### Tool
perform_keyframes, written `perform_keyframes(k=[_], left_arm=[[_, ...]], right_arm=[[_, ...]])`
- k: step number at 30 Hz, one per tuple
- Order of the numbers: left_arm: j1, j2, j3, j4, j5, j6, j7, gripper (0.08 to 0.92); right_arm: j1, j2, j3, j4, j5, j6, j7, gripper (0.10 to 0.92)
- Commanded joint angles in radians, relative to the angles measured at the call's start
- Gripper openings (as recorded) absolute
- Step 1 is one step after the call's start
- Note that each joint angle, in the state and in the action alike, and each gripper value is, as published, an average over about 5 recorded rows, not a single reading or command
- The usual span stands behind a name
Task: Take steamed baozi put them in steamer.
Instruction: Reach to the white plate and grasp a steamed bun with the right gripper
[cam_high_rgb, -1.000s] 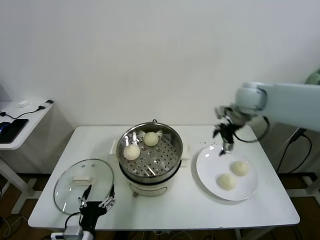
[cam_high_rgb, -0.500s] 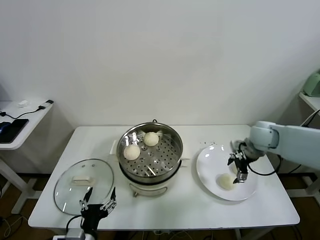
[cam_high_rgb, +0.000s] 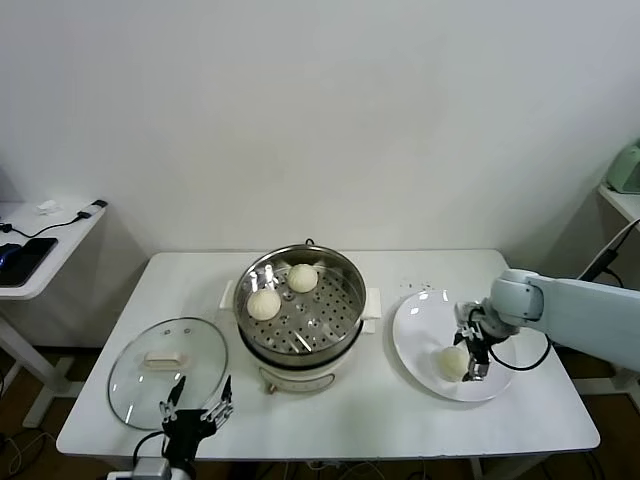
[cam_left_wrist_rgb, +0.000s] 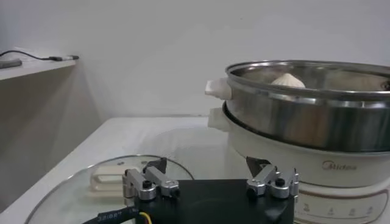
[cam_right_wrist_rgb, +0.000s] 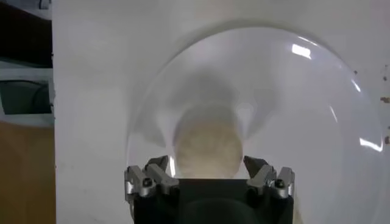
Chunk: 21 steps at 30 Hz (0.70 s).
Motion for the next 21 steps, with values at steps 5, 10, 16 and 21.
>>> perform_keyframes(k=[5, 10, 16, 21], left_arm=[[0.002, 0.000, 0.005, 0.000, 0.003, 0.000, -0.001, 0.823], [0.011, 0.000, 0.007, -0.009, 0.007, 0.000, -0.002, 0.823], [0.016, -0.004, 0.016, -0.020, 0.013, 0.001, -0.002, 0.823], [0.019, -0.009, 0.022, -0.028, 0.018, 0.001, -0.003, 0.823]], right_arm=[[-0.054, 0.006, 0.049, -0.021, -0.019, 0.001, 0.020, 0.815], [-0.027, -0.012, 0.034, 0.001, -0.020, 0.006, 0.001, 0.727], [0.116, -0.022, -0.026, 0.024, -0.012, 0.031, -0.041, 0.672], [0.329, 0.017, -0.117, 0.023, 0.009, 0.083, -0.112, 0.672]])
